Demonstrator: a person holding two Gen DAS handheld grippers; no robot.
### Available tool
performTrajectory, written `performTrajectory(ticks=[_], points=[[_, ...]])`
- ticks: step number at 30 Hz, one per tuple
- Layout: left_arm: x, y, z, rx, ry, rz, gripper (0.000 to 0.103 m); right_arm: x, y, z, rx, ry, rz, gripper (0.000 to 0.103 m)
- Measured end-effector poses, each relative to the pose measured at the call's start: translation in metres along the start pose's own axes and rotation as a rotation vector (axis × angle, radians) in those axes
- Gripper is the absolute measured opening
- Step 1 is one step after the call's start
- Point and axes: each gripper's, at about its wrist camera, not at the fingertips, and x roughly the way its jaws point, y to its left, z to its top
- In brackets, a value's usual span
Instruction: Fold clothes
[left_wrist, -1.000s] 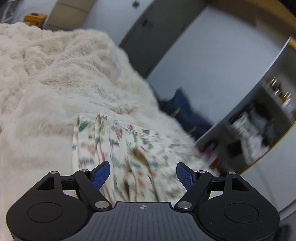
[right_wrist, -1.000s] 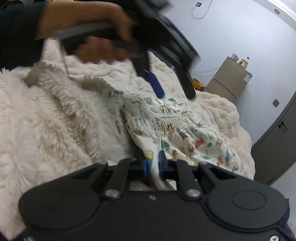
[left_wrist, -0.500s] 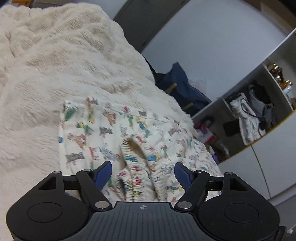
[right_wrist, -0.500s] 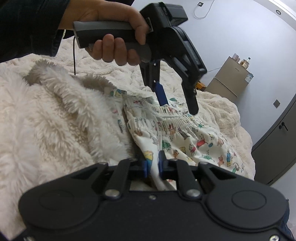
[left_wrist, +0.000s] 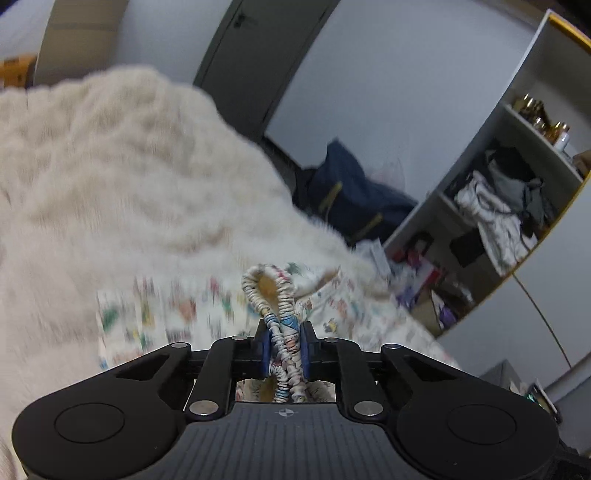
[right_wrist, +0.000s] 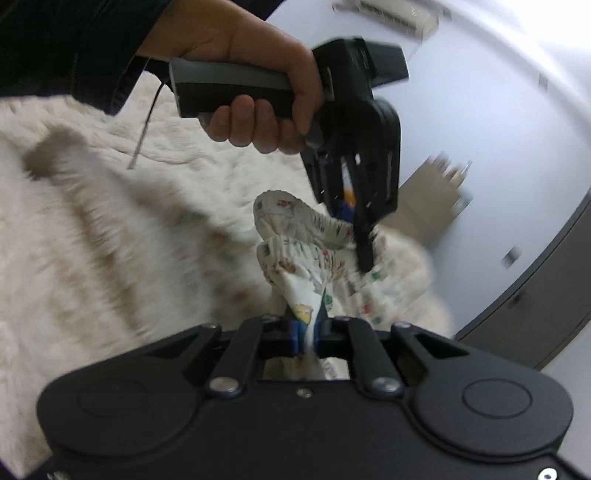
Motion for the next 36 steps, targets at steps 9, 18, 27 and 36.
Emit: performTrajectory(ticks=[9, 18, 27, 36], points=[[-0.011, 0.083, -0.039, -0.162, 0.08, 0.126, 0.033, 0.019, 0.004, 0.032, 0.119, 0.025, 0.336, 0.025], [-0.046, -0.017, -0.046, 0.208, 0.01, 0.187, 0.076, -0.031, -0.154, -0.046, 0.568, 0.019, 0.356, 0.055], [-0.056, 0.003, -0.084, 0.117, -0.012, 0.15, 0.083, -0.021, -0.254, -0.232, 1.067, 0.197, 0.248, 0.067], [-0.072, 0.023, -0.132, -0.022, -0.134, 0.417, 0.099, 0.005, -0.233, -0.288, 1.221, 0.267, 0.277, 0.067]])
